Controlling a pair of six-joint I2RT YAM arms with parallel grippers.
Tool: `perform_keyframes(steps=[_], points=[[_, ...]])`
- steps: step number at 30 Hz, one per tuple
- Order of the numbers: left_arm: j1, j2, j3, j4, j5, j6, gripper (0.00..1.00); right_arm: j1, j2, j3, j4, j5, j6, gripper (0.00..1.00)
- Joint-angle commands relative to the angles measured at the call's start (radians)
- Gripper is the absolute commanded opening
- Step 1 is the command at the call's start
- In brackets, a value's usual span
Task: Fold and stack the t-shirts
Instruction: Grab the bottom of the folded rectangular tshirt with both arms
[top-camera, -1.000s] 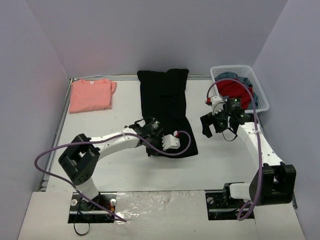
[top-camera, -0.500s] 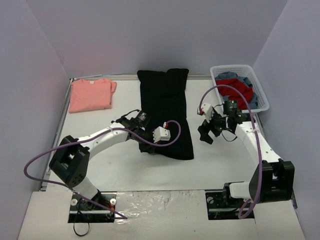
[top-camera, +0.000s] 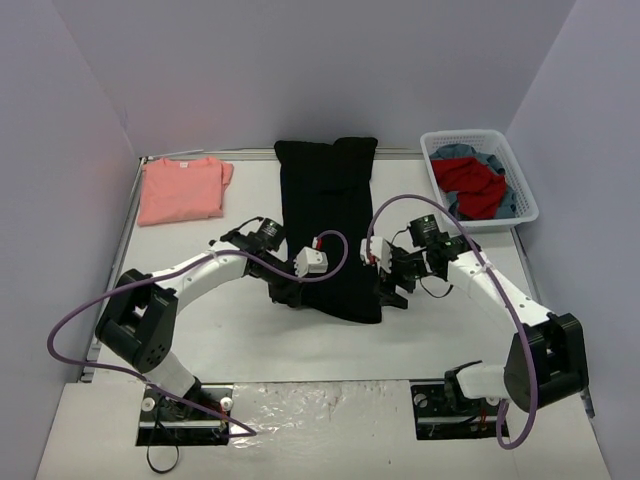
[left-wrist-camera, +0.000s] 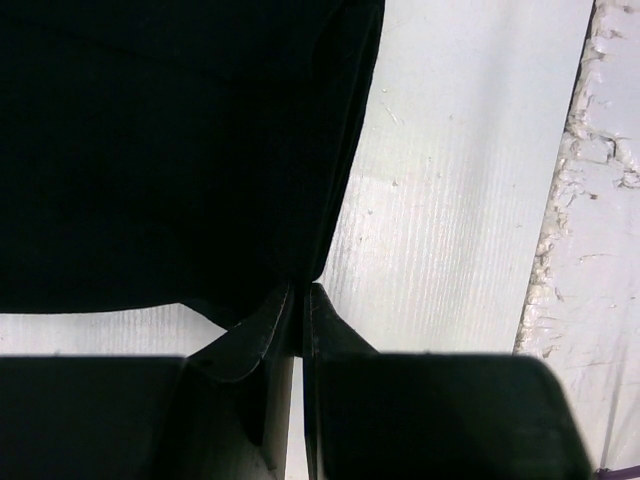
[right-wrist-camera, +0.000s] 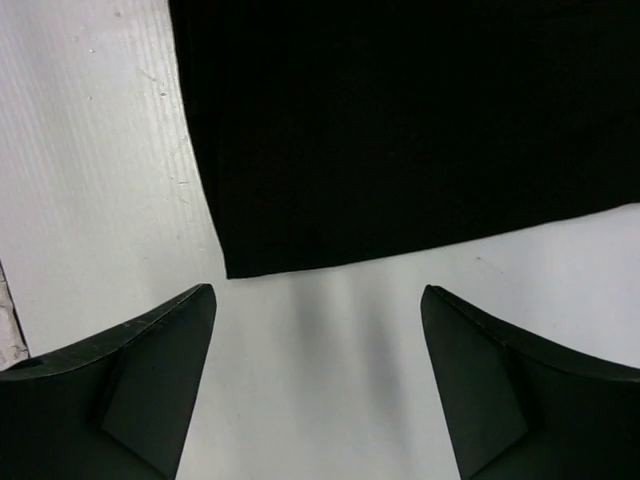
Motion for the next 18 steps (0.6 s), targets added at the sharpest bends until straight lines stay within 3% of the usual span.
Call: perform_keyframes(steps=[1,18], points=[[0.02,-0.033,-0.001,0.001,0.051,-0.006,0.02,0.019,0.012,-0.017,-0.032,-0.011,-0.003,0.79],[0.057,-0.027,-0.018,0.024,0.088,-0.023,0.02,0.14,0.147,-0.051,-0.017,0.073,0.02,0.74]])
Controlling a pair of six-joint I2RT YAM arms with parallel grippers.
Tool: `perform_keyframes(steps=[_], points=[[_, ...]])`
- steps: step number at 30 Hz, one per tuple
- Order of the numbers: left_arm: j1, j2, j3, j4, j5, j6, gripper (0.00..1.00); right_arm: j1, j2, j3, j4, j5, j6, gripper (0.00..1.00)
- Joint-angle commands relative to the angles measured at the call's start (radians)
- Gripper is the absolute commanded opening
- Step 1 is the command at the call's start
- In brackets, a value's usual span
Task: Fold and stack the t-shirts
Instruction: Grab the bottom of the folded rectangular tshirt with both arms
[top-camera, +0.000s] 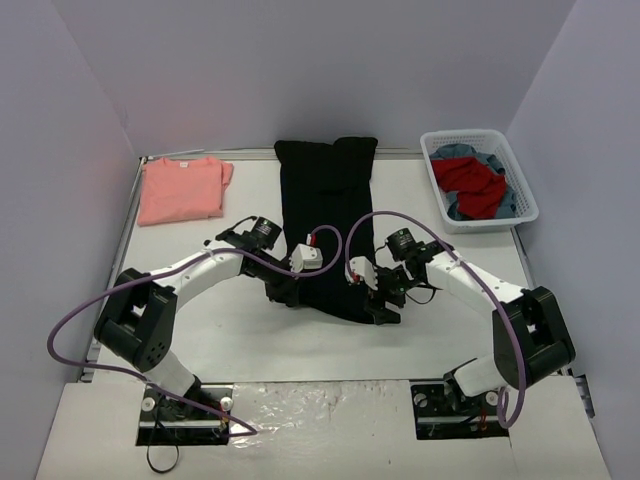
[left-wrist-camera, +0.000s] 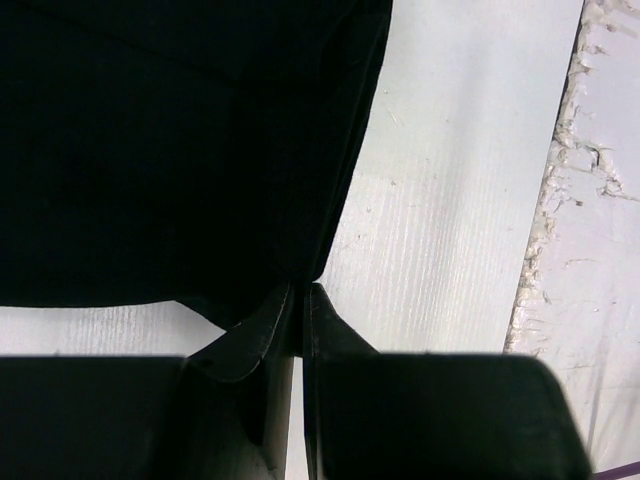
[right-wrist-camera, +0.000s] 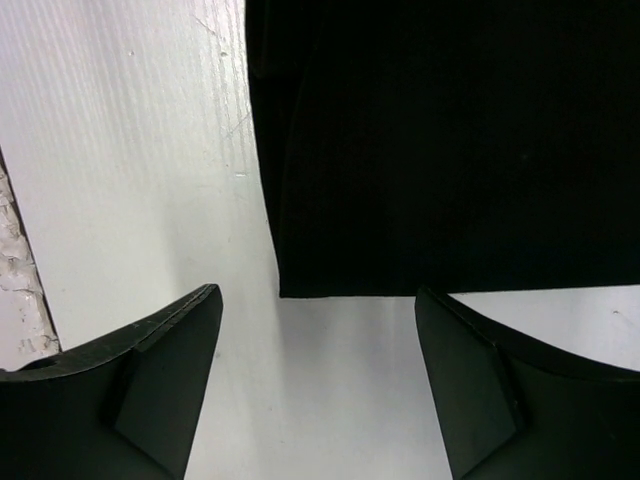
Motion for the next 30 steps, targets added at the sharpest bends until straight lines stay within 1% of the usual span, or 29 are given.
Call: perform_keyframes(steps=[1,9,16,23,25,26,27,29,30], points=[[0.021,-0.028,-0.003,0.017,0.045,-0.004,0.02,0.016,0.045,0.007,-0.016,0.03,0.015,0.74],[0.03,-0.024,-0.009,0.032,0.06,-0.014,0.02,0.065,0.093,0.013,0.045,0.093,0.059,0.73],[0.03,-0.004,0.005,0.023,0.065,-0.012,0.02,0.102,0.139,0.018,0.056,0.142,0.074,0.72],[0.033,0.01,0.017,0.019,0.06,-0.017,0.02,0.145,0.18,0.012,0.067,0.21,0.091,0.68],[0.035,0.015,0.019,0.019,0.059,-0.017,0.02,0.165,0.185,0.008,0.07,0.231,0.097,0.65],[0.036,0.019,0.02,0.019,0.059,-0.02,0.02,0.168,0.185,0.007,0.074,0.236,0.101,0.63],[0.036,0.022,0.022,0.019,0.059,-0.02,0.02,0.174,0.186,0.007,0.076,0.241,0.104,0.55],[0.038,0.027,0.026,0.016,0.059,-0.02,0.02,0.18,0.197,0.007,0.077,0.256,0.108,0.43],[0.039,0.029,0.028,0.013,0.057,-0.02,0.03,0.182,0.202,0.008,0.076,0.267,0.119,0.31]])
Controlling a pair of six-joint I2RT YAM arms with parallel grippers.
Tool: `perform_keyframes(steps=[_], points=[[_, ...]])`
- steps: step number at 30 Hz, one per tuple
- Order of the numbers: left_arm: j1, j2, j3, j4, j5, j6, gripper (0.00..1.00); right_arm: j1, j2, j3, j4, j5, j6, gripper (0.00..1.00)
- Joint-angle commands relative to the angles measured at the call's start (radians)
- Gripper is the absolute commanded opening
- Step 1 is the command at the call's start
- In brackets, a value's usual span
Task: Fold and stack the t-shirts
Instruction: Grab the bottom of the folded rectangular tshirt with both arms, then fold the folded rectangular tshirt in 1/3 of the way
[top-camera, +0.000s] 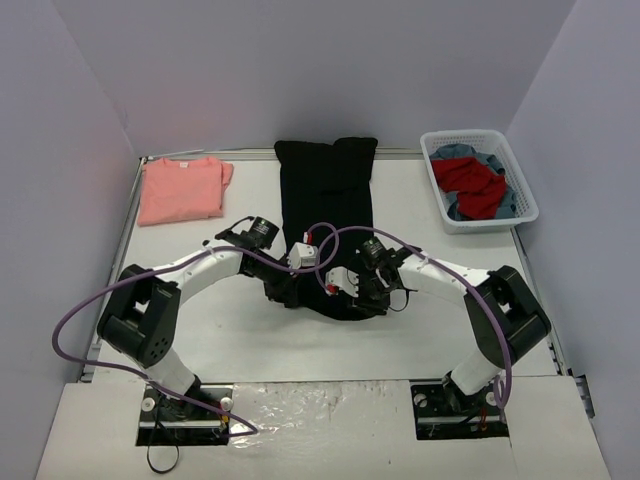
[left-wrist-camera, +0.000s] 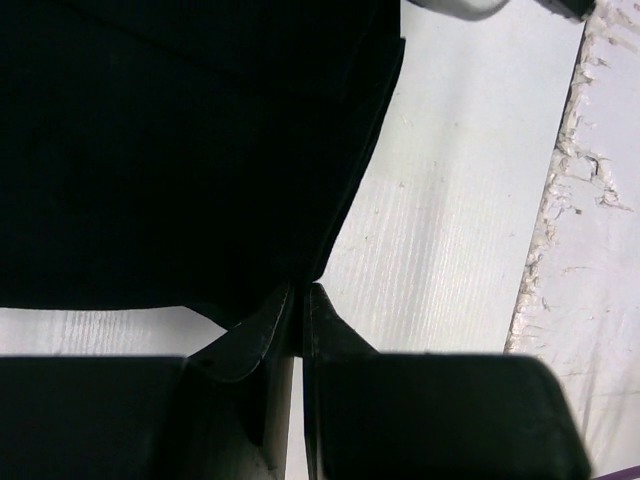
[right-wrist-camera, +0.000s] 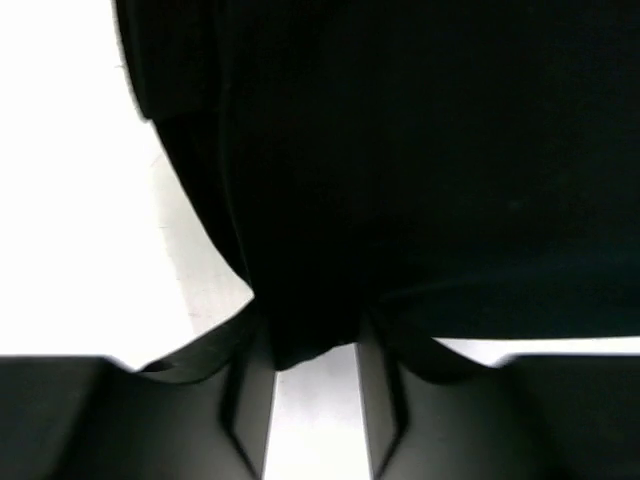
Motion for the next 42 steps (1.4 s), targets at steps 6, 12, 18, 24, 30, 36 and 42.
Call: perform_keyframes(steps=[6,12,18,24,30,36,42], points=[[0.018,0.007,0.048,-0.023,0.012,0.009,0.02,0.019,0.037,-0.006,-0.055,0.068,0.058,0.14],[0.043,-0.025,0.075,-0.061,-0.034,0.014,0.02,0.018,-0.055,0.019,-0.101,0.105,0.104,0.11],[0.06,-0.062,0.146,-0.153,-0.06,0.051,0.02,0.001,-0.178,0.063,-0.163,0.14,0.141,0.0],[0.061,-0.105,0.181,-0.225,-0.08,0.103,0.02,-0.004,-0.268,0.145,-0.259,0.104,0.157,0.0],[0.061,-0.152,0.247,-0.377,-0.046,0.21,0.02,-0.004,-0.31,0.224,-0.39,0.058,0.141,0.0],[0.06,-0.169,0.336,-0.59,0.011,0.279,0.02,-0.002,-0.333,0.277,-0.481,0.01,0.118,0.0],[0.055,-0.227,0.364,-0.689,0.075,0.316,0.02,-0.004,-0.32,0.289,-0.552,-0.057,0.092,0.0]])
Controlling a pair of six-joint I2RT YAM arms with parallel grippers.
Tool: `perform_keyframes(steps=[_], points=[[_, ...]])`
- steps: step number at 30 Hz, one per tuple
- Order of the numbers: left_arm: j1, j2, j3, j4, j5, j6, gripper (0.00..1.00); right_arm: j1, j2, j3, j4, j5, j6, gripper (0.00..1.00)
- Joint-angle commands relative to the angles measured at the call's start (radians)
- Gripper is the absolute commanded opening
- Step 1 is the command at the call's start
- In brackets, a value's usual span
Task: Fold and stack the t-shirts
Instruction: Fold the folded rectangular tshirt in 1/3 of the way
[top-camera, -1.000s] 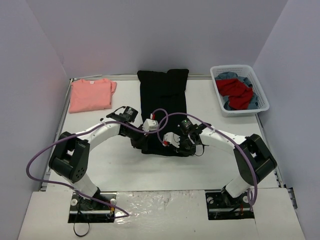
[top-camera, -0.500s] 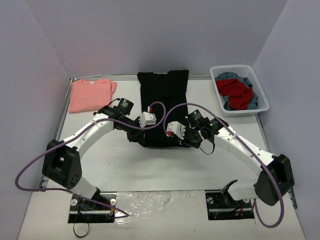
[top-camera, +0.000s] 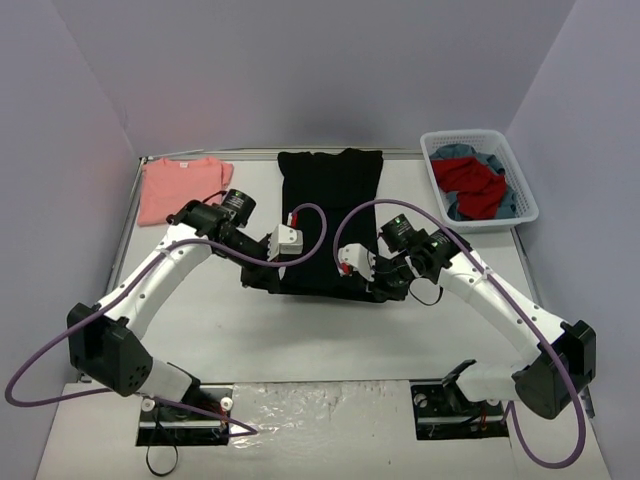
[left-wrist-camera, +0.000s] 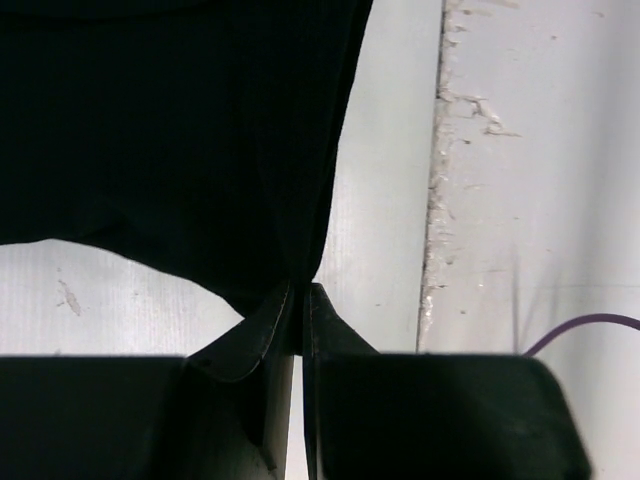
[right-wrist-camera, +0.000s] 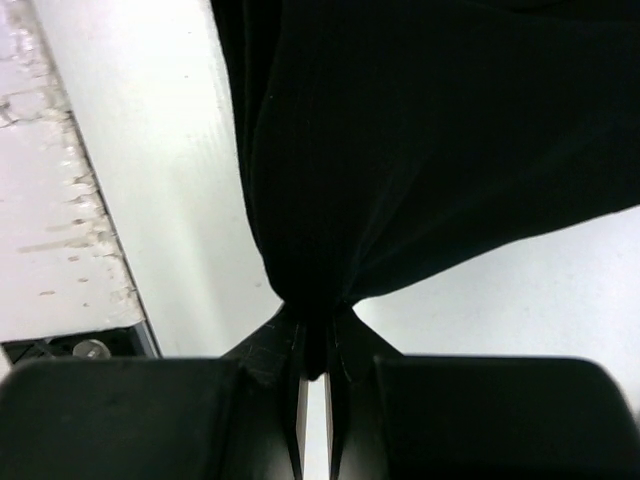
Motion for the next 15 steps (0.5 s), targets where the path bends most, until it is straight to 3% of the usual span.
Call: perform_keyframes(steps=[1,9,15], points=[[0.003,-0.065,0.044,-0.136,0.061,0.065,0.02,-0.005,-0.013,0.029,-0.154,-0.05,-0.04,0.0],[0.0,-0.058,0.033,-0.179,0.122,0.11,0.02,-0.002,0.004,0.08,-0.238,-0.115,-0.087,0.0],[0.0,-0.036,0.053,-0.074,0.075,-0.022,0.02,-0.022,0.062,0.097,-0.185,-0.093,-0.081,0.0]])
